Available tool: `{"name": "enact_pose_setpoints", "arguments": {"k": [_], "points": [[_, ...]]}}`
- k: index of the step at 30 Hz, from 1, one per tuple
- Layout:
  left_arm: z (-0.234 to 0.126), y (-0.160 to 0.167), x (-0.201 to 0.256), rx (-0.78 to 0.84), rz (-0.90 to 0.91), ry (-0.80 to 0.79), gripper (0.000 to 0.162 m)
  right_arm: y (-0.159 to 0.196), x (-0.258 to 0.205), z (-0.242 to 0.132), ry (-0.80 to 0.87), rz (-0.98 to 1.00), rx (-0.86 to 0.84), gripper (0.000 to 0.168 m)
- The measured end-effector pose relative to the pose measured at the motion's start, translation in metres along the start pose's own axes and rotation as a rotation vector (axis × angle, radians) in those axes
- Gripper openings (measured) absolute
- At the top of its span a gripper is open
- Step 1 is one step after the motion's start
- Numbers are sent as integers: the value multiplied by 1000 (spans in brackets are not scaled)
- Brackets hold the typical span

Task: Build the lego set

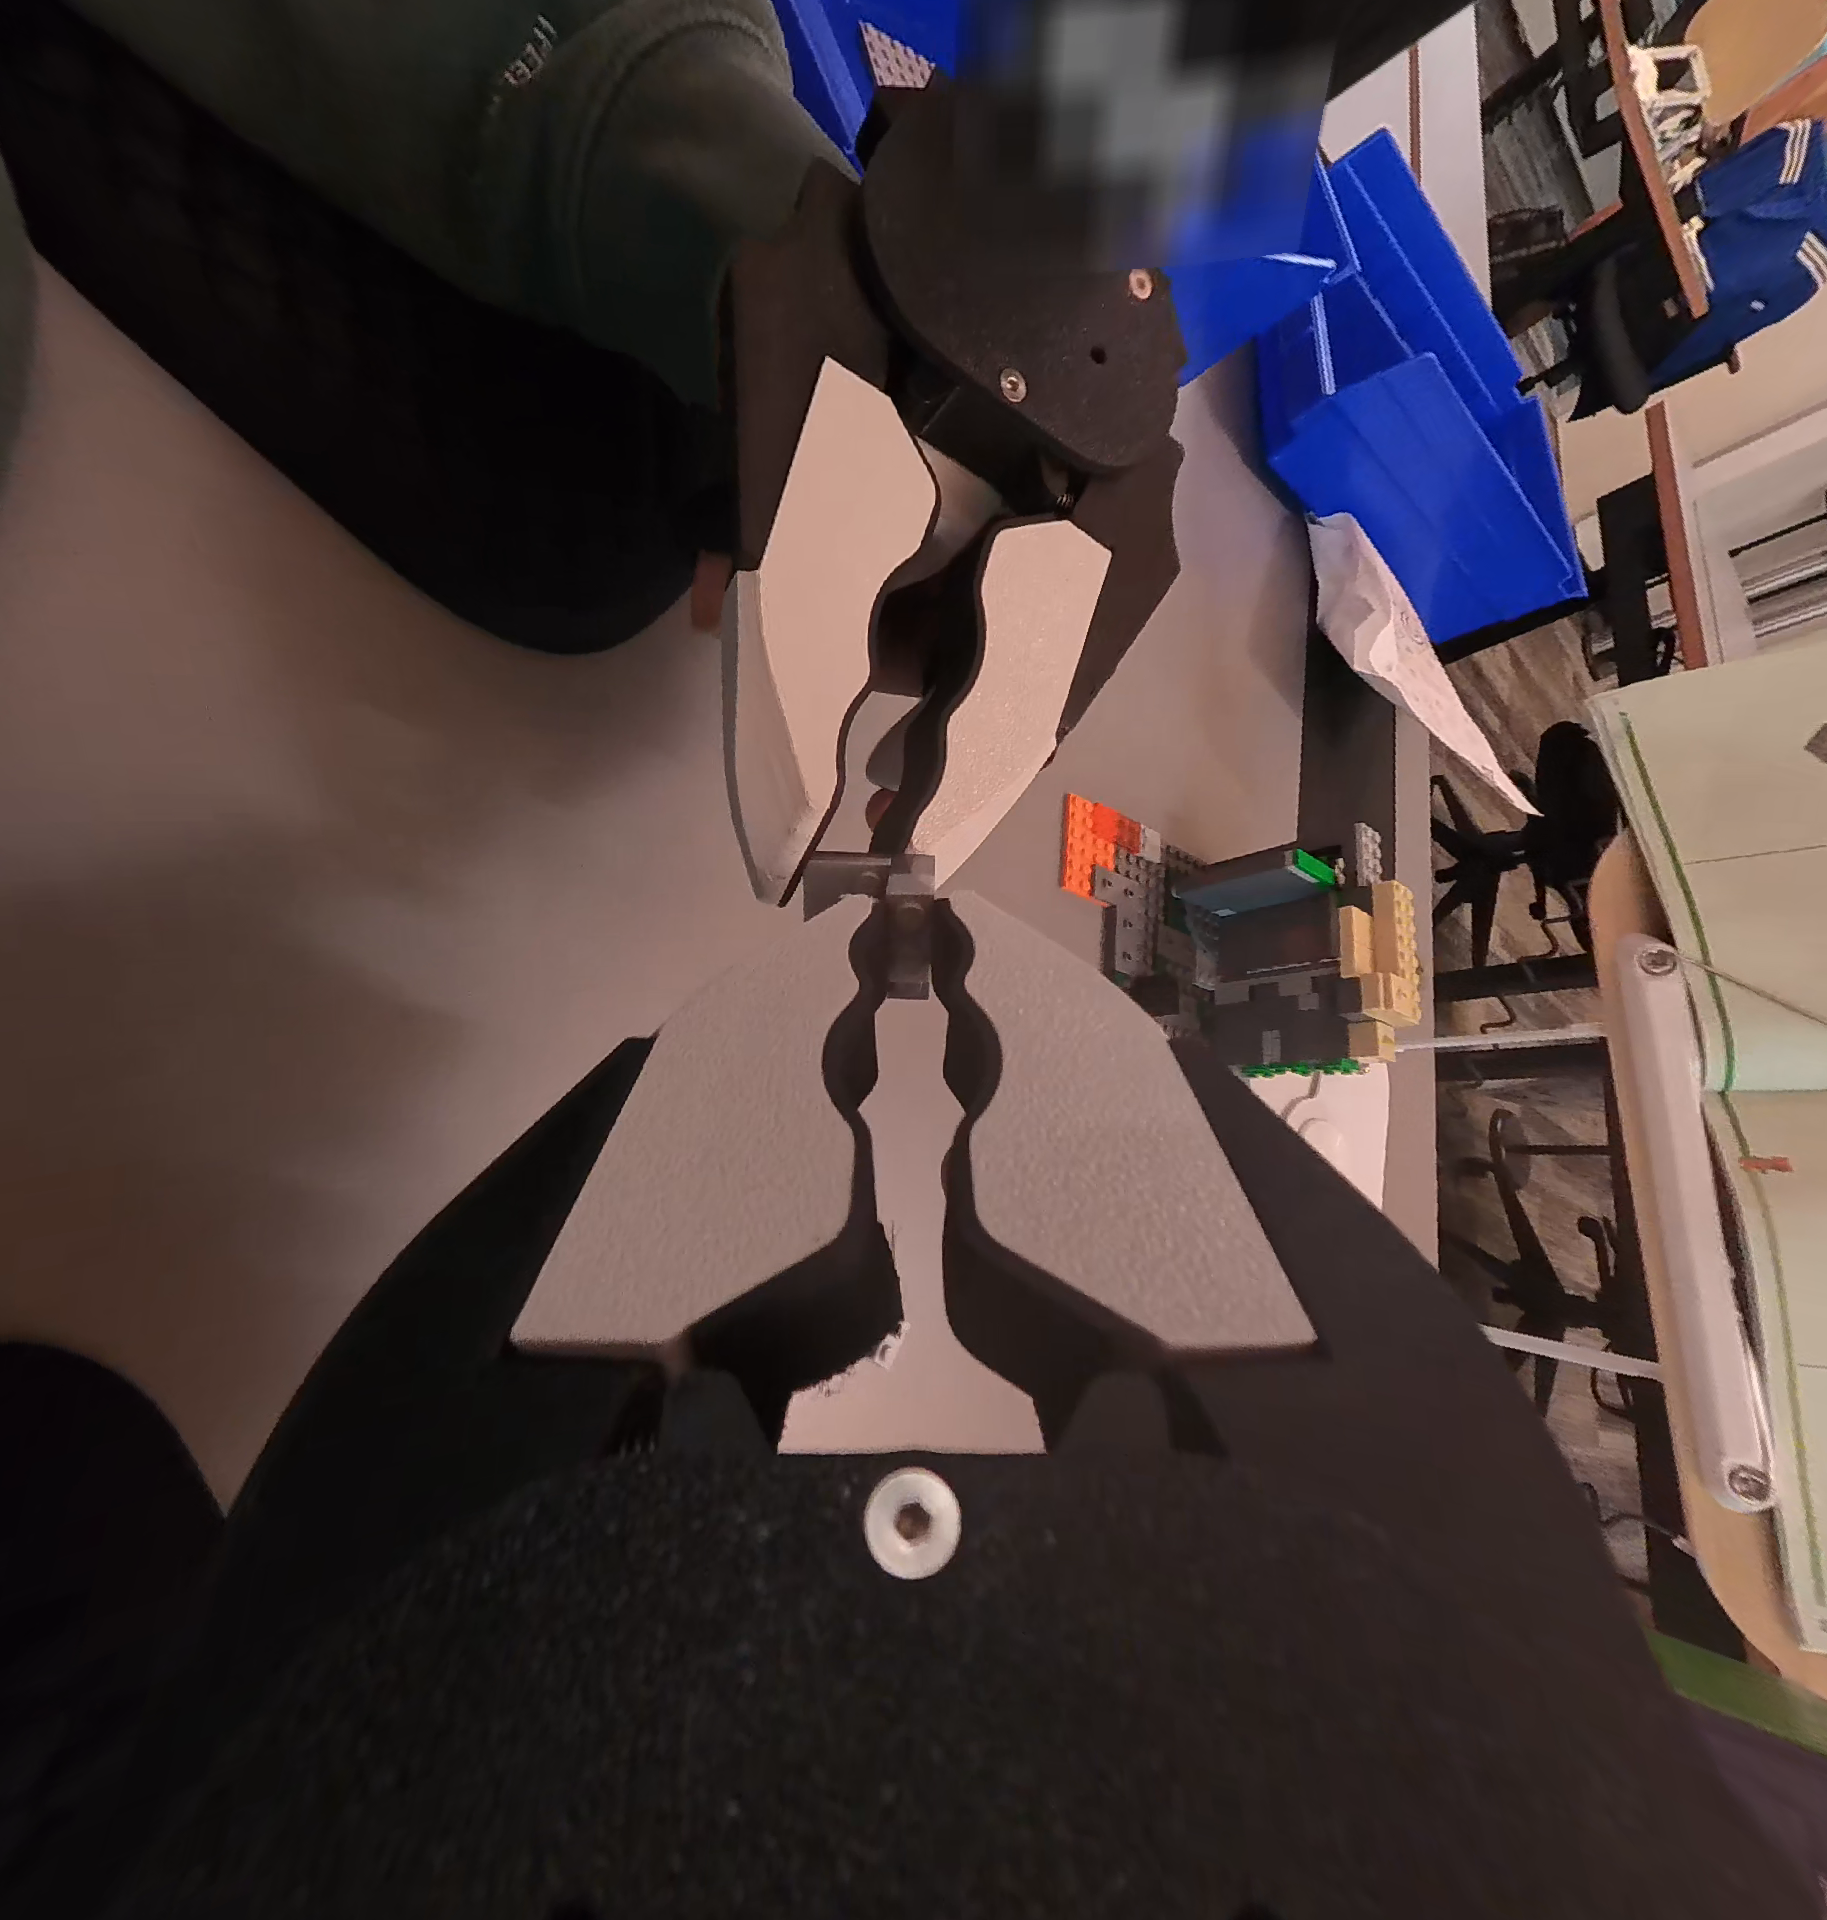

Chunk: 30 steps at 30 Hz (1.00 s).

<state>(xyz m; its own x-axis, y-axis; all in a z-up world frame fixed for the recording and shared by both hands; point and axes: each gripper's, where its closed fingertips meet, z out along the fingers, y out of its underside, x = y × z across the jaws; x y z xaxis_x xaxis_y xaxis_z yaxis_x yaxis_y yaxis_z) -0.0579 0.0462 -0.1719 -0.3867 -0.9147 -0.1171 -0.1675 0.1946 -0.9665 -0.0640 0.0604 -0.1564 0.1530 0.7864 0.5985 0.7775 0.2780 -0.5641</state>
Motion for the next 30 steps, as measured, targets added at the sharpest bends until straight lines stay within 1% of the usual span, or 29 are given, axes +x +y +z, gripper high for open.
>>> {"name": "enact_pose_setpoints", "arguments": {"k": [12, 17, 30], "points": [[1, 6, 4, -34, 13, 26, 14, 3, -6, 3, -32, -12, -9, 8], [4, 7, 2, -47, 1, 14, 14, 5, -6, 2, -20, -3, -30, 7], [3, 2, -3, 13, -67, 7, 12, 3, 2, 0, 2, 35, -34, 10]]}}
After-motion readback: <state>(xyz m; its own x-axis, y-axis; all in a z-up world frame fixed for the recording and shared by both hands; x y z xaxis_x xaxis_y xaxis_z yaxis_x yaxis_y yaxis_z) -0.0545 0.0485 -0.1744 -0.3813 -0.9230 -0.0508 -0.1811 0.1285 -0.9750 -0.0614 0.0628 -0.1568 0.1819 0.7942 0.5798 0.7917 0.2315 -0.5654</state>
